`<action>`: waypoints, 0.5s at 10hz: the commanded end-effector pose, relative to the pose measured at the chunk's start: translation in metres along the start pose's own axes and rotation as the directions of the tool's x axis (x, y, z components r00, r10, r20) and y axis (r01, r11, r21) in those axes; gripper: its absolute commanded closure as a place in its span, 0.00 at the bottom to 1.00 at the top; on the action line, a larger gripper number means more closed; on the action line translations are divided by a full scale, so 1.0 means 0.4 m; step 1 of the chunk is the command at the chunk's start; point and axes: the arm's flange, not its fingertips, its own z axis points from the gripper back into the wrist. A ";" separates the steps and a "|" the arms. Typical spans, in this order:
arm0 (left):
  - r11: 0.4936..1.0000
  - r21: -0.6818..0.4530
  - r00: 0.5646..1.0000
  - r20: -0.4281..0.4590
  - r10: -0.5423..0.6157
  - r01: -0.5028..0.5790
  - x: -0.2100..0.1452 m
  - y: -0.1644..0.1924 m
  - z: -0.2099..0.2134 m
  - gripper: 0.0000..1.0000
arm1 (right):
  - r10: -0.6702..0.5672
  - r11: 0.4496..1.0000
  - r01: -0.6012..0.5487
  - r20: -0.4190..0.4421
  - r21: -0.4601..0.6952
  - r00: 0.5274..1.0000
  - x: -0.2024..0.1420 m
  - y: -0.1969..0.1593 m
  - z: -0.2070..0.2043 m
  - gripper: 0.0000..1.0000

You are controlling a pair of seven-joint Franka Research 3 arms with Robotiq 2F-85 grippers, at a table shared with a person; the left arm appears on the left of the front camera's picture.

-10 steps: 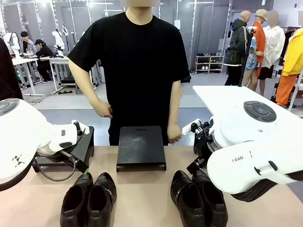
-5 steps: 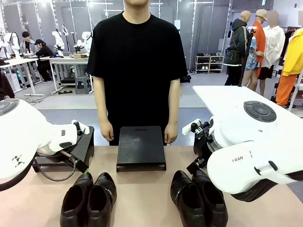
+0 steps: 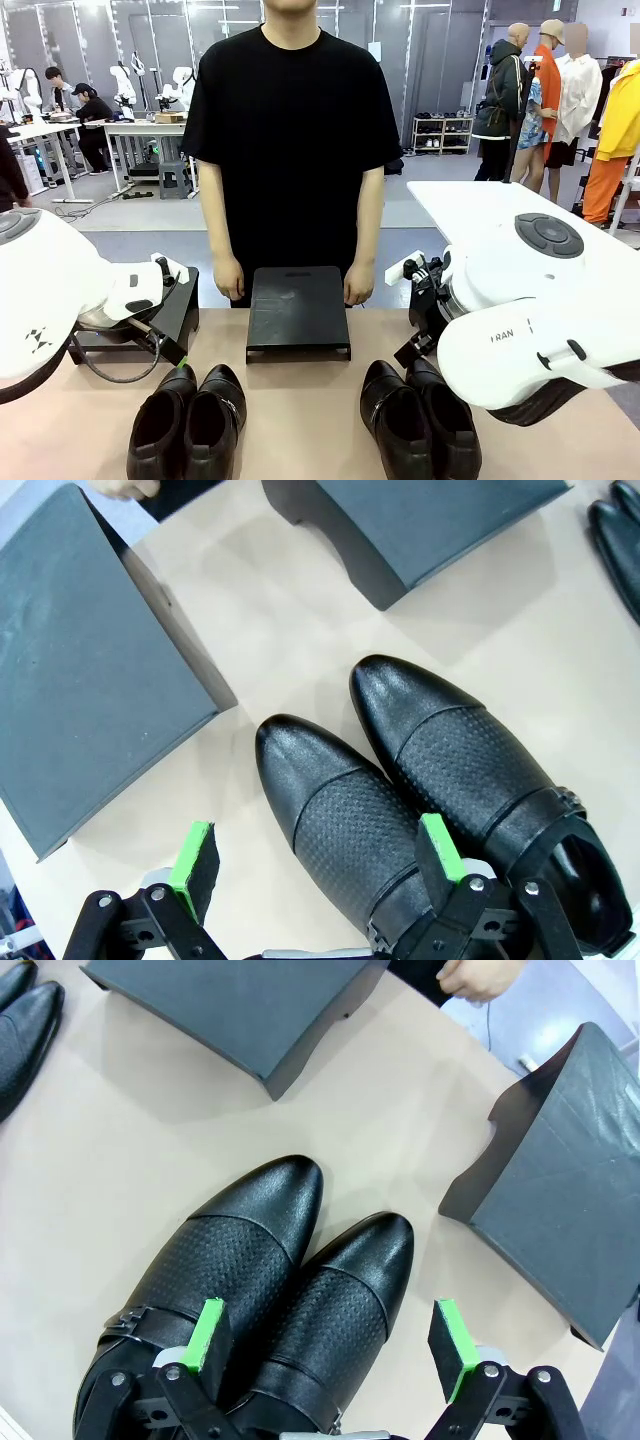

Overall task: Place the shoes on the stand as instructed by the person.
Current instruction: Pick up one pair of Shoes and place it on the Shoes Stand indicated by the person.

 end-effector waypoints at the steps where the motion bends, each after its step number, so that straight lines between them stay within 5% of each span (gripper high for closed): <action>1: 1.000 -0.023 1.000 -0.018 -0.012 0.012 0.041 0.019 0.051 0.00 | -0.013 1.000 0.013 0.009 -0.010 1.000 0.044 -0.050 0.034 0.00; 5: 0.986 -0.164 0.998 0.040 0.043 -0.036 0.083 0.029 0.178 0.00 | -0.068 0.996 0.066 0.032 0.059 0.997 0.114 -0.112 0.136 0.00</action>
